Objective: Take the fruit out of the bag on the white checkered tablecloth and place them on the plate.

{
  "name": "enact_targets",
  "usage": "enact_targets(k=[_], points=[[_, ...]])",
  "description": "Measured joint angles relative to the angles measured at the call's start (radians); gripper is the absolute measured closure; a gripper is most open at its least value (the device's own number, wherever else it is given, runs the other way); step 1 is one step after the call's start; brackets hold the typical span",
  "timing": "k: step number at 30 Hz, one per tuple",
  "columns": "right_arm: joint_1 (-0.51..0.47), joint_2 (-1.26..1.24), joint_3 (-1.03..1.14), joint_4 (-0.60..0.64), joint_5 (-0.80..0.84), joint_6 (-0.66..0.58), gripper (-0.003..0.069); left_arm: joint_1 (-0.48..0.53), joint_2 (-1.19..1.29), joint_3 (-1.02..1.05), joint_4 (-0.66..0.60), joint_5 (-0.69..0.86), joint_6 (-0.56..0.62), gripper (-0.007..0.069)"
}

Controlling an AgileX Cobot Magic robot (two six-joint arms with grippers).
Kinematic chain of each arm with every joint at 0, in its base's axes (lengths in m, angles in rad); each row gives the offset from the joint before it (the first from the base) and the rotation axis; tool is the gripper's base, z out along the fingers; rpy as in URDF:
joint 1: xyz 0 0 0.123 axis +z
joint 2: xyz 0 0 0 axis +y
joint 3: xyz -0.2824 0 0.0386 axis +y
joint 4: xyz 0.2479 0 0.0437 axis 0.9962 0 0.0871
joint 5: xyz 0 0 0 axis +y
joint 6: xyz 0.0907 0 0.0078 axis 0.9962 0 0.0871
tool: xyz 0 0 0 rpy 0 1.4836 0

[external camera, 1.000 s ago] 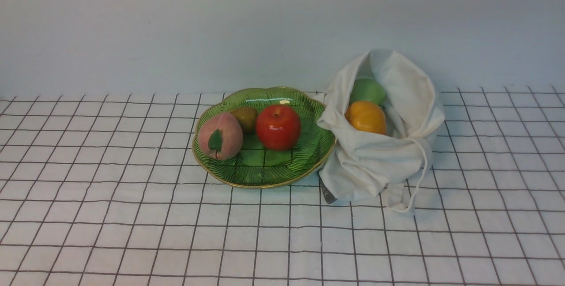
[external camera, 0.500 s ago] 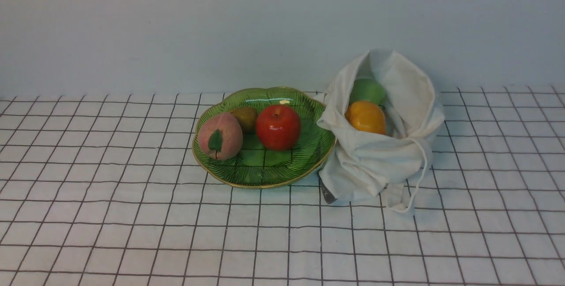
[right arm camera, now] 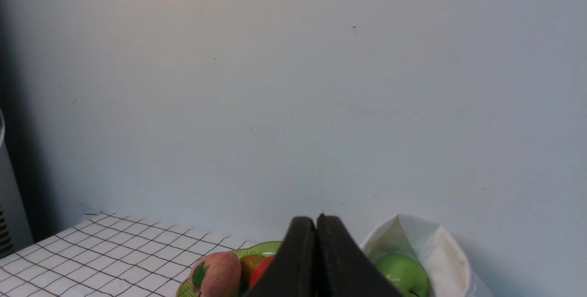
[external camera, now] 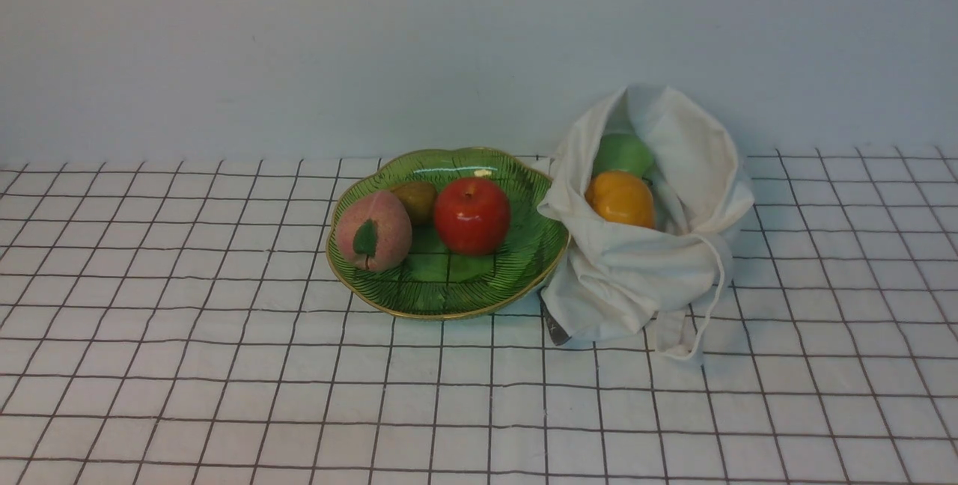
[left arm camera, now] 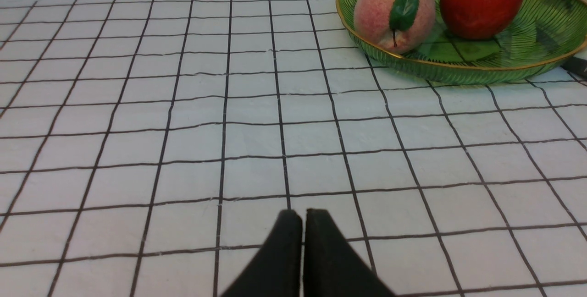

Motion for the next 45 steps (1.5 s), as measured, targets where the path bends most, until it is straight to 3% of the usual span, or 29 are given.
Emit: enact_targets(k=[24,27,32,37,45], points=[[0.0,0.002,0.002,-0.028,-0.023,0.0,0.0673,0.0,0.0,0.0,0.0,0.0,0.0,0.0632],[0.0,0.002,0.019,0.014,-0.028,-0.016,0.0673,0.0,0.0,0.0,0.0,0.0,0.0,0.0632],[-0.005,-0.006,0.137,0.187,-0.038,-0.176,0.0673,0.0,0.0,0.0,0.0,0.0,0.0,0.0632],[-0.121,-0.053,0.25,0.292,-0.053,-0.293,0.0673,0.0,0.0,0.0,0.0,0.0,0.0,0.0632],[-0.392,-0.133,0.397,0.318,-0.059,-0.292,0.0673,0.0,0.0,0.0,0.0,0.0,0.0,0.0632]])
